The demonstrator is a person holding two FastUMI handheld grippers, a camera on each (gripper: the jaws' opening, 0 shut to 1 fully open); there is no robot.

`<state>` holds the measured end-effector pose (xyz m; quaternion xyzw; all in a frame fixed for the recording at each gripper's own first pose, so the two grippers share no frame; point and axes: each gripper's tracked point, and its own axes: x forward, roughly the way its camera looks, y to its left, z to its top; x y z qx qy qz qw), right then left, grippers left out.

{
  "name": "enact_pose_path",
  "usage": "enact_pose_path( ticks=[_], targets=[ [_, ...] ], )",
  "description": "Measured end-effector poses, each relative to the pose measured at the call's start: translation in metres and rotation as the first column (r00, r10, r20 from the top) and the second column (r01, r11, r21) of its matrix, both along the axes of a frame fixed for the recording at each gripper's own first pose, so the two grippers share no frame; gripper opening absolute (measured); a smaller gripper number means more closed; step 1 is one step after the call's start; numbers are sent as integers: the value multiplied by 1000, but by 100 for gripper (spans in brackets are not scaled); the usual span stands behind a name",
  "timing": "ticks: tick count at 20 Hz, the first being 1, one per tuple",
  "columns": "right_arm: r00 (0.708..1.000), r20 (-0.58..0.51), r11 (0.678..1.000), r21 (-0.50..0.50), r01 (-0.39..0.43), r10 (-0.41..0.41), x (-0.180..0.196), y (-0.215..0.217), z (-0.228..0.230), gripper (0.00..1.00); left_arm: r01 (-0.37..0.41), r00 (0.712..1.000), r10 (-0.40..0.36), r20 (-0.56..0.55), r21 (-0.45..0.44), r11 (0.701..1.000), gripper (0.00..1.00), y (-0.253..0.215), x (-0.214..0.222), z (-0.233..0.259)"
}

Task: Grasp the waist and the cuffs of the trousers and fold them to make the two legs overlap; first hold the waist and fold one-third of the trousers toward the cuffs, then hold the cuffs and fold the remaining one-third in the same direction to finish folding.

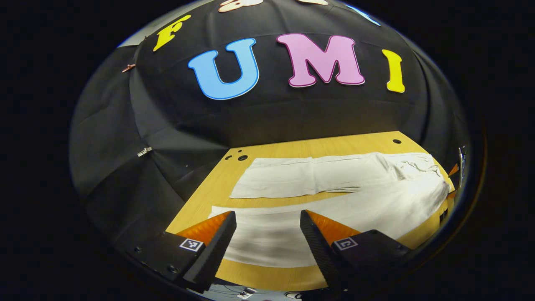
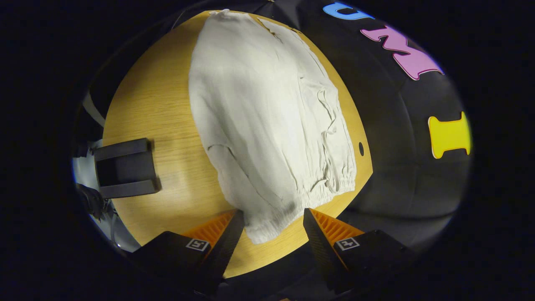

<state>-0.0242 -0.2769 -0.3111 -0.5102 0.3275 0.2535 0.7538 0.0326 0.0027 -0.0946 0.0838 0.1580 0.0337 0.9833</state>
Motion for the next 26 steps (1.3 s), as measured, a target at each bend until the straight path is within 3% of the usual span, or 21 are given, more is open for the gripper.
enact_pose_path(
  ticks=[6,7,8,10,13,15,19,22,24,26],
  targets=[
    [998,-44,999,1,42,-42,8,3,-6,89,-79,996,78,-39,-26,997,98,23,-3,-16],
    [998,-46,999,-14,35,-35,9,5,-9,82,-99,994,97,-47,-30,995,98,31,-4,-20],
    [999,-39,999,-45,19,-21,10,7,-10,53,-116,992,114,-56,-34,993,98,38,-5,-23],
    [999,-33,994,-110,-14,10,10,10,-15,45,-144,988,142,-63,-35,989,98,56,-6,-26],
    [999,-34,988,-150,-26,21,12,11,-16,23,-181,981,179,-80,-14,983,98,86,-9,-36],
    [998,-65,988,-157,-8,-2,14,10,-18,18,-193,976,194,-96,16,981,98,107,-11,-46],
    [982,-186,995,-96,21,-39,13,16,-17,5,-114,980,140,-145,171,979,97,144,-7,-70],
    [975,-222,990,-134,-33,2,12,16,-18,5,8,972,62,-227,294,956,97,172,-7,-92],
    [972,-235,989,-142,-45,11,10,17,-18,5,98,958,17,-287,381,919,96,193,-9,-105],
    [971,-237,987,-156,-48,9,11,16,-17,5,184,941,-12,-339,481,857,97,215,-7,-115]
  ],
)
